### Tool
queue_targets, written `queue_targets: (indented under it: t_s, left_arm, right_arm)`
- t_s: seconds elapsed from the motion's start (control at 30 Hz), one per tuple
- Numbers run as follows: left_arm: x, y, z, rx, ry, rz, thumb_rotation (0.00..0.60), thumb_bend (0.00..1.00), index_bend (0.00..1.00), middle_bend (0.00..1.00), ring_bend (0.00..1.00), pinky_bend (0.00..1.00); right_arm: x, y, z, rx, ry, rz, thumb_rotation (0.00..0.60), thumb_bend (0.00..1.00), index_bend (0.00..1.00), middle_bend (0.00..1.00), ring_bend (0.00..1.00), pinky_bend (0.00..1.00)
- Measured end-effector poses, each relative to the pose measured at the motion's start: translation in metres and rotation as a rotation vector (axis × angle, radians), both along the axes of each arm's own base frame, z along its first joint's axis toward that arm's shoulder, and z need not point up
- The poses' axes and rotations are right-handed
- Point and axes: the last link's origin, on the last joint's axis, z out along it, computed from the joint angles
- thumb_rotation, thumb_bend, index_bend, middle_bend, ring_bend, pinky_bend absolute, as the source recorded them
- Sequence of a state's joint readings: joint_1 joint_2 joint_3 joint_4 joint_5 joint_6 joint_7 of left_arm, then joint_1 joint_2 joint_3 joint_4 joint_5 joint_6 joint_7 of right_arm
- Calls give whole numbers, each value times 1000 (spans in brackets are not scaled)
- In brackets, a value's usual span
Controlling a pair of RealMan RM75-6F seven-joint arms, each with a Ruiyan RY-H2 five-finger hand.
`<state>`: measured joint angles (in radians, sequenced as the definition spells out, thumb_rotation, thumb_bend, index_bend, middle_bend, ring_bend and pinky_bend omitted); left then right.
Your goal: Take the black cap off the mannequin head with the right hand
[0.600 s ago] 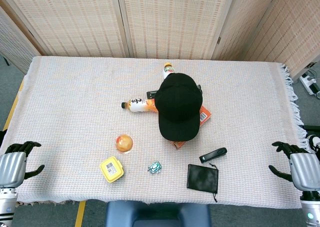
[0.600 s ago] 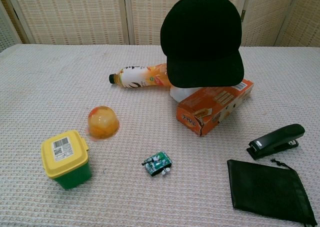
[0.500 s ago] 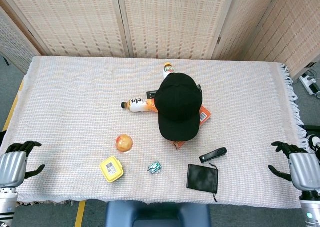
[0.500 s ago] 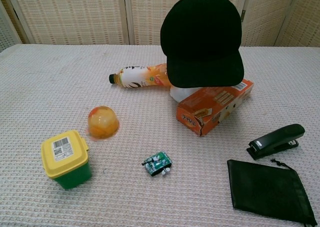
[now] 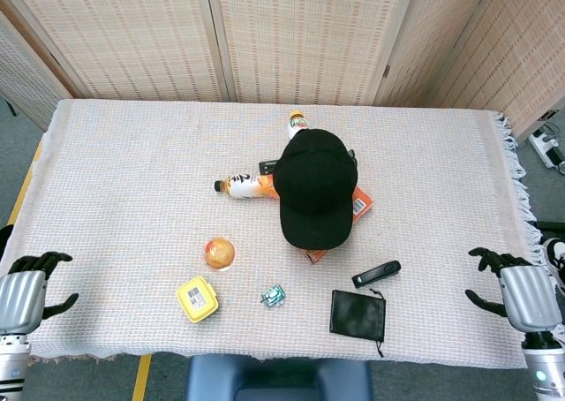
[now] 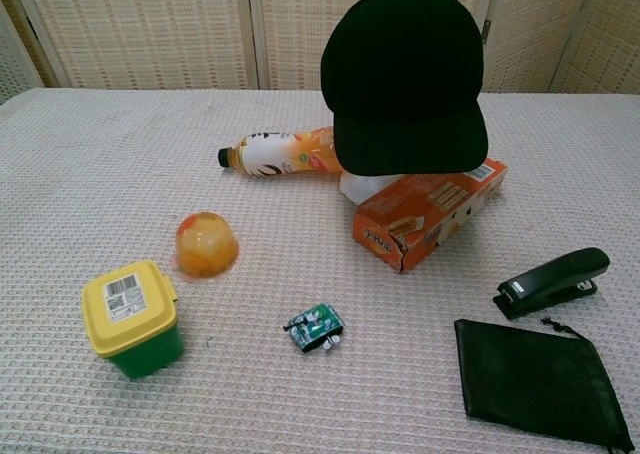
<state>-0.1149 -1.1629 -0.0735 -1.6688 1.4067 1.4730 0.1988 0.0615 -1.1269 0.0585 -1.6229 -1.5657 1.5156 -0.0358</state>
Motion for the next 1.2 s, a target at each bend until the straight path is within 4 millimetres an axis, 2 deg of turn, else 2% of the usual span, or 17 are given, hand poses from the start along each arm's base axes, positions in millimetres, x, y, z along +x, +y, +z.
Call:
queue_targets:
  t_s: [0.2, 0.3, 0.5, 0.8, 1.0, 1.2]
  left_arm:
    - [4, 2, -1, -9, -3, -14, 600, 189, 389, 364, 367, 282]
    - [5, 2, 0, -8, -2, -18, 600, 189, 396, 364, 367, 282]
    - [4, 0, 1, -11, 4, -6, 600, 190, 407, 363, 368, 282]
    - [3, 0, 3, -13, 8, 1, 600, 189, 408, 363, 367, 282]
    - [1, 1, 2, -17, 8, 7, 600, 189, 408, 363, 367, 282]
    - [0, 2, 2, -17, 6, 9, 600, 189, 408, 363, 367, 282]
  right_arm:
    - [12, -17, -14, 21, -25, 71, 600, 20, 398, 765, 755, 891]
    - [21, -29, -26, 25, -49, 128, 600, 9, 432, 862, 866, 990]
    - [39, -57, -60, 32, -81, 231, 600, 0, 442, 952, 968, 1000]
    - [68, -92, -116, 35, -85, 371, 600, 0, 443, 964, 984, 1000]
    - [82, -108, -141, 19, -83, 444, 600, 6, 442, 967, 987, 1000]
    - [96, -121, -157, 7, -106, 501, 600, 32, 434, 966, 987, 1000]
